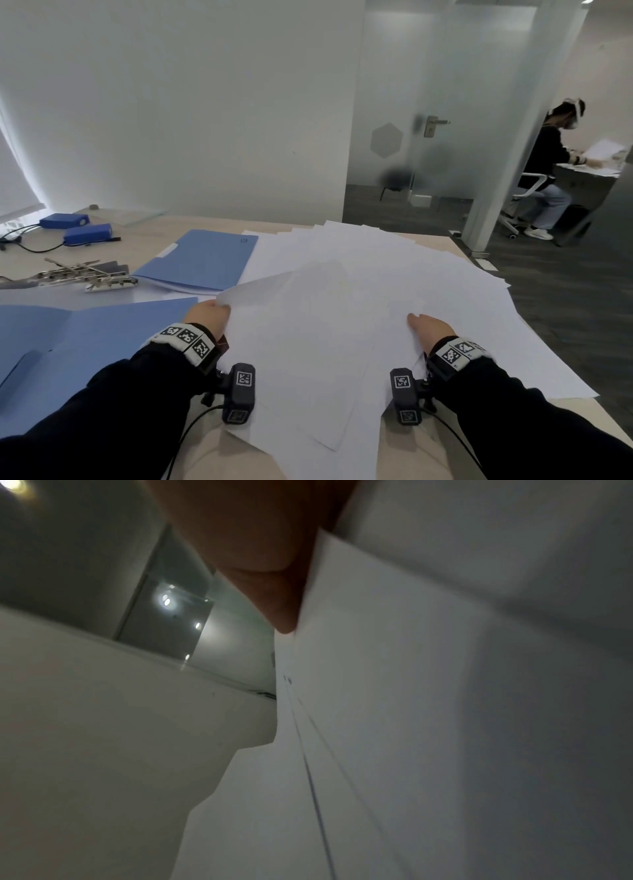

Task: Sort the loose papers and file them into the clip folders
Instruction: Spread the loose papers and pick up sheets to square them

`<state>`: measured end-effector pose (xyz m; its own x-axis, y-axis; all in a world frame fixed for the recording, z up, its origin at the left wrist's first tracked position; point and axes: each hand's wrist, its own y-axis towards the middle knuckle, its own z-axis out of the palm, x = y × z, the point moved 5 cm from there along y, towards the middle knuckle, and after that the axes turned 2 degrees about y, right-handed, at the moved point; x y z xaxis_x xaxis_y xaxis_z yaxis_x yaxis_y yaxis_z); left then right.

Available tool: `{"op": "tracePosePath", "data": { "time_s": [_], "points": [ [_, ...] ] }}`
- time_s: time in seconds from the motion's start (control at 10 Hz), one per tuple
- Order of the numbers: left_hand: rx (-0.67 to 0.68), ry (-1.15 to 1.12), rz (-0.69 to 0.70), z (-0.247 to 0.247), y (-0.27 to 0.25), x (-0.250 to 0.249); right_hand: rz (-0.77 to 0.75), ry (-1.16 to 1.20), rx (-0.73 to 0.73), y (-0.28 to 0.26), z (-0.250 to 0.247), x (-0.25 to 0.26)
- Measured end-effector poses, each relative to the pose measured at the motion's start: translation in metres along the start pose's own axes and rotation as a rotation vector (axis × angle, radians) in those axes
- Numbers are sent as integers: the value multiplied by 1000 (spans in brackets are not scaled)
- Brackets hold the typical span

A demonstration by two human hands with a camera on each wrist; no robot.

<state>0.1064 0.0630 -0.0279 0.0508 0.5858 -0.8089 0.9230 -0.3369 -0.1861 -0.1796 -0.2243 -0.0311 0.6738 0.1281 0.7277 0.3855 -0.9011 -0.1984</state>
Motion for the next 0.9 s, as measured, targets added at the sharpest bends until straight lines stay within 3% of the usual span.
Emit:
{"op": "tracePosePath", "data": {
  "time_s": [0.1, 0.2, 0.3, 0.4, 0.5, 0.6, 0.7, 0.9],
  "points": [
    [-18, -79, -80, 5, -5, 0, 16, 75, 12, 0, -5, -1],
    [181, 354, 91, 24, -12, -6, 153, 280, 31, -9, 4, -8],
    [220, 94, -30, 33, -15, 1, 99, 239, 89, -7, 8, -12],
    [291, 38, -70, 35, -19, -2, 152, 343, 84, -8, 8, -13],
    [262, 156, 26, 31, -22, -12, 199, 621, 94, -11, 9, -13],
    [304, 208, 16, 42, -35, -17, 242, 874, 104, -17, 7, -18],
    [424, 292, 9, 59, -48, -20, 224, 958, 162, -18, 14, -18],
    [443, 568, 200, 85, -60, -40, 104, 700, 207, -24, 19, -19]
  ]
}}
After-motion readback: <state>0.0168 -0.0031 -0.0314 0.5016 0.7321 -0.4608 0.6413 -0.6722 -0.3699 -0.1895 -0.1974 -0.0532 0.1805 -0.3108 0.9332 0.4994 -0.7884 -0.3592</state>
